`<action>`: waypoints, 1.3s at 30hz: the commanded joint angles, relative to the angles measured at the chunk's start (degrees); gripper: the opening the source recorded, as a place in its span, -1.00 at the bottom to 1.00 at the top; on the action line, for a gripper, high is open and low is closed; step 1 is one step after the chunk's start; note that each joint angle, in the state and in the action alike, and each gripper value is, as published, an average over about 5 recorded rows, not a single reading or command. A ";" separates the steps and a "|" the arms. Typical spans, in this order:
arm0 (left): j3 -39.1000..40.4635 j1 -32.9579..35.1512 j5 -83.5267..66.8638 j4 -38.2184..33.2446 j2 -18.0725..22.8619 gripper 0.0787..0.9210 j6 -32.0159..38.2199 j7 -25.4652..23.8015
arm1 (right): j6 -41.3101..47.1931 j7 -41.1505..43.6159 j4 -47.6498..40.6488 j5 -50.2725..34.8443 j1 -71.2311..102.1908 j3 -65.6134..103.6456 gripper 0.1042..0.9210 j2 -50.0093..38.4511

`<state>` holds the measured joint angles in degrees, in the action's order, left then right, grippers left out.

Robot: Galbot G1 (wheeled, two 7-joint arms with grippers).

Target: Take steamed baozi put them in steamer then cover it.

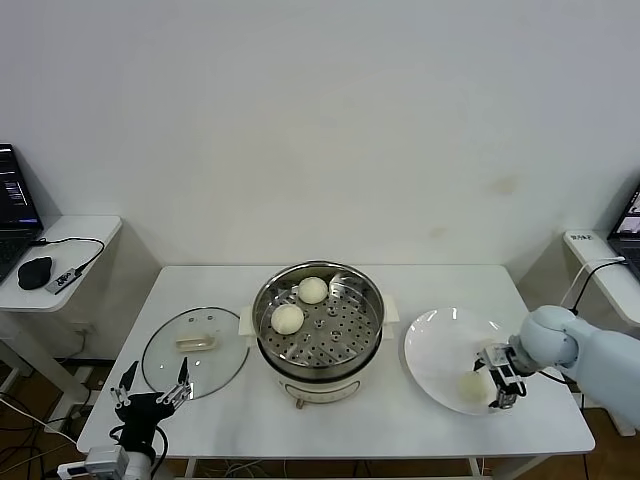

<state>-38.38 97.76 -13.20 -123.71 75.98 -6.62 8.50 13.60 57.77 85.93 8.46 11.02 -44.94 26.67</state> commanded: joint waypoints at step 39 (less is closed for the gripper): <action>0.59 -1.04 -0.47 -0.38 -0.76 0.77 -0.08 -0.09 | 0.30 7.20 -2.19 -15.00 -39.10 -12.60 0.14 3.93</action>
<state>-37.70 96.79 -13.57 -123.92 75.32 -6.72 8.45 13.94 64.09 83.79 -0.88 -10.62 -51.23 28.27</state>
